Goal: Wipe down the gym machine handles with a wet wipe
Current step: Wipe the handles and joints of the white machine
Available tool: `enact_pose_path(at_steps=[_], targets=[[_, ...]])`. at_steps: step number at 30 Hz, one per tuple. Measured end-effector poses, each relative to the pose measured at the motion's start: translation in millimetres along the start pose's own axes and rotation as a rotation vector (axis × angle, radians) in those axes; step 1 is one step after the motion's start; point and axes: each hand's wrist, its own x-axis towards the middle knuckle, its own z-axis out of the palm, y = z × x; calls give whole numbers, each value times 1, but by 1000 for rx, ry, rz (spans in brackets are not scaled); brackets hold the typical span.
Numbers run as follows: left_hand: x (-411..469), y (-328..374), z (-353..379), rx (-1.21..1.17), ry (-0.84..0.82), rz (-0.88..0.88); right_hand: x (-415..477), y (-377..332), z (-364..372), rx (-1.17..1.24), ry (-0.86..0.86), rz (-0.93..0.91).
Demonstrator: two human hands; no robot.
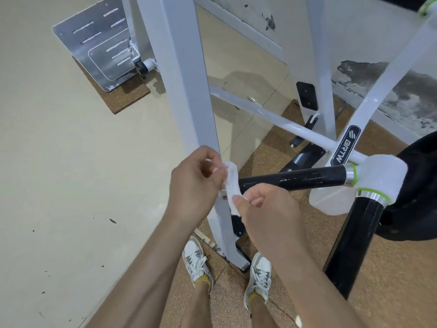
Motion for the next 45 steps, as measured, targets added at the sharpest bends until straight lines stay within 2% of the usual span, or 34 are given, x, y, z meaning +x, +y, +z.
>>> enact_pose_path(at_steps=[2, 6, 8, 10, 12, 15, 17, 20, 22, 26, 30, 32, 37, 42, 45], targets=[[4, -8, 7, 188, -44, 158, 6, 2, 9, 15, -5, -9], [1, -26, 5, 391, -184, 413, 15, 12, 21, 148, 1, 75], [-3, -34, 8, 541, -235, 501, 17, 14, 20, 90, -41, 64], [-2, -42, 11, 628, -256, 525, 16, 14, 16, -93, -100, -12], [4, -44, 15, 653, -297, 501, 14, 10, 9, -255, -66, -123], [25, -40, 23, 609, -380, 435, 15, 1, -4, -237, 2, -201], [28, -40, 23, 590, -416, 457, 18, -2, -12, -197, -30, -180], [11, -55, 13, 683, -354, 687, 22, 1, -18, -173, -61, -169], [4, -65, 9, 675, -308, 720, 21, 5, -18, -176, -61, -197], [6, -56, 15, 568, -236, 629, 21, 6, -9, -251, 26, -330], [17, -34, 20, 364, -198, 346, 30, 0, -6, -354, 22, -397], [21, -31, 19, 358, -160, 309, 32, -3, -9, -367, 11, -415], [-12, -64, 20, 576, -35, 692, 22, 5, -7, -420, -12, -538], [2, -61, 39, 526, 3, 772, 14, 24, 0, -237, 252, -524], [1, -47, 43, 508, -78, 753, 16, 26, -3, -239, 248, -443]])
